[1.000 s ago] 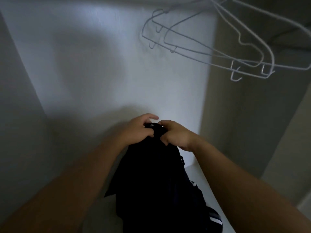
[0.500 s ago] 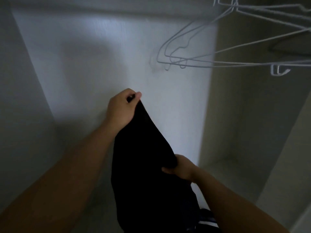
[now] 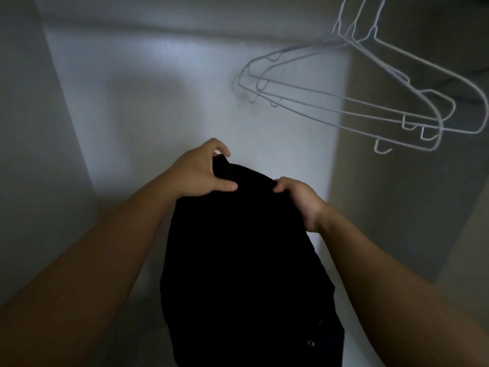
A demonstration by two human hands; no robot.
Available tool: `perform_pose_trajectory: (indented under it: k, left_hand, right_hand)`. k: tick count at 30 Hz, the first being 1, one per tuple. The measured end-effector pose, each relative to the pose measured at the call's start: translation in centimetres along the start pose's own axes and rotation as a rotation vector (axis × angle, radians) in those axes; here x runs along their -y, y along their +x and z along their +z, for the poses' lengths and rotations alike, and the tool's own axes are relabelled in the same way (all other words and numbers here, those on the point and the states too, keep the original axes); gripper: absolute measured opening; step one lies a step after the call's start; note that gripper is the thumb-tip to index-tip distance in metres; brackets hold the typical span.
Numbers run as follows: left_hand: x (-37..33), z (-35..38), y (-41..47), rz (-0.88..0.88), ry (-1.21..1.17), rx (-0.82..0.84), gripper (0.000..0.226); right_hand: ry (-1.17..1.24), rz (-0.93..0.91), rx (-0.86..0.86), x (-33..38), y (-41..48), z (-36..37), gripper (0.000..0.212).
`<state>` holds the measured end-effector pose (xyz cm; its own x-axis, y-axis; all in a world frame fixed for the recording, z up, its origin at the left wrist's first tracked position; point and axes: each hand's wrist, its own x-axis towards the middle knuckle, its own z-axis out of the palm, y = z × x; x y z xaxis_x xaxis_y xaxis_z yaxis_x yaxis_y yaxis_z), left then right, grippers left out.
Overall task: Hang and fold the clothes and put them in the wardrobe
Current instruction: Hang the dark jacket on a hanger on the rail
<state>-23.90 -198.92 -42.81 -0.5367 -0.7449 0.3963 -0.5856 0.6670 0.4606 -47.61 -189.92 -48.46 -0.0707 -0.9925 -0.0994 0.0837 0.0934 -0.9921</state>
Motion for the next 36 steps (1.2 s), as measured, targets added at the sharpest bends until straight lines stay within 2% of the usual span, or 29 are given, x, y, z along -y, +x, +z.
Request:
perform_pose_trajectory:
  k: [2,3,4,5,7,8,10,12,13,15,17,19,22,24,26,27,28,30,31,32,34,36]
  left_hand:
    - [-0.2,1.7,-0.4,0.04,-0.031,0.051,0.095]
    - [-0.3,2.7,-0.5,0.035,-0.053,0.104,0.104]
    - [-0.4,3.7,-0.7,0.016,-0.059,0.174,0.103]
    - [-0.4,4.5,-0.8,-0.005,-0.055,0.251,0.092]
    - [-0.1,5.4,-0.9,-0.056,-0.017,0.387,0.049]
    - [0.0,5.7,-0.9,-0.071,-0.033,0.407,0.04]
    - [0.2,5.5,-0.8,-0.128,-0.168,0.319,0.035]
    - [0.0,5.1,-0.7,-0.179,-0.317,0.146,0.026]
    - [0.0,4.9,-0.6,-0.191,-0.362,0.069,0.023]
    - [-0.1,4.5,-0.4,-0.197,-0.415,-0.057,0.025]
    - [0.3,4.1,-0.3,-0.211,-0.476,-0.164,0.027]
    - [1.1,3.5,-0.3,-0.236,-0.596,-0.249,0.025]
    - [2.1,3.1,-0.3,-0.275,-0.736,-0.32,0.02]
    - [2.4,3.1,-0.2,-0.292,-0.746,-0.349,0.02]
    - [2.6,3.1,0.0,-0.323,-0.757,-0.387,0.023]
    - [2.8,3.2,0.0,-0.335,-0.762,-0.408,0.026]
    - [2.9,3.2,0.1,-0.344,-0.758,-0.43,0.027]
    - [3.1,3.3,0.2,-0.366,-0.718,-0.479,0.027]
    - [3.2,3.3,0.3,-0.376,-0.705,-0.502,0.028]
    - [3.3,3.3,0.4,-0.38,-0.706,-0.519,0.028]
    - [3.2,3.2,0.5,-0.387,-0.722,-0.537,0.025]
    - [2.9,3.2,0.6,-0.381,-0.733,-0.535,0.023]
  right_hand:
    - [0.027,-0.032,0.08,0.2,0.1,0.3,0.021]
    - [0.042,-0.055,0.124,0.4,0.1,0.7,0.023]
    - [0.043,-0.082,0.163,0.6,0.0,1.1,0.024]
    - [0.013,-0.114,0.187,0.7,0.0,1.4,0.025]
    - [-0.117,-0.18,0.16,0.5,0.1,1.6,0.033]
    - [-0.183,-0.211,0.123,0.3,0.3,1.5,0.037]
    - [-0.286,-0.232,0.044,-0.6,0.8,0.9,0.04]
    - [-0.391,-0.211,-0.029,-2.4,1.5,-0.1,0.043]
    - [-0.467,-0.183,-0.054,-3.5,1.7,-0.6,0.056]
    - [-0.636,-0.078,-0.094,-5.8,2.0,-1.3,0.101]
    - [-0.575,0.054,-0.082,-8.0,1.9,-1.5,0.132]
    - [-0.415,0.18,-0.05,-9.9,1.3,-1.4,0.142]
    - [-0.407,0.419,0.074,-11.5,0.2,0.1,0.153]
    - [-0.366,0.486,0.152,-11.9,-0.1,1.6,0.142]
    - [-0.387,0.535,0.187,-11.8,0.0,3.5,0.116]
    - [-0.472,0.526,0.189,-12.0,0.2,4.3,0.104]
    - [-0.622,0.468,0.138,-12.2,0.4,5.0,0.097]
    - [-0.893,0.294,-0.17,-12.5,1.0,5.6,0.094]
    - [-0.904,0.23,-0.307,-12.5,1.2,5.7,0.088]
    - [-0.851,0.205,-0.338,-12.4,1.3,5.9,0.08]
    - [-0.643,0.269,-0.14,-12.4,1.8,6.1,0.072]
    - [-0.468,0.314,0.047,-12.9,1.6,6.7,0.052]
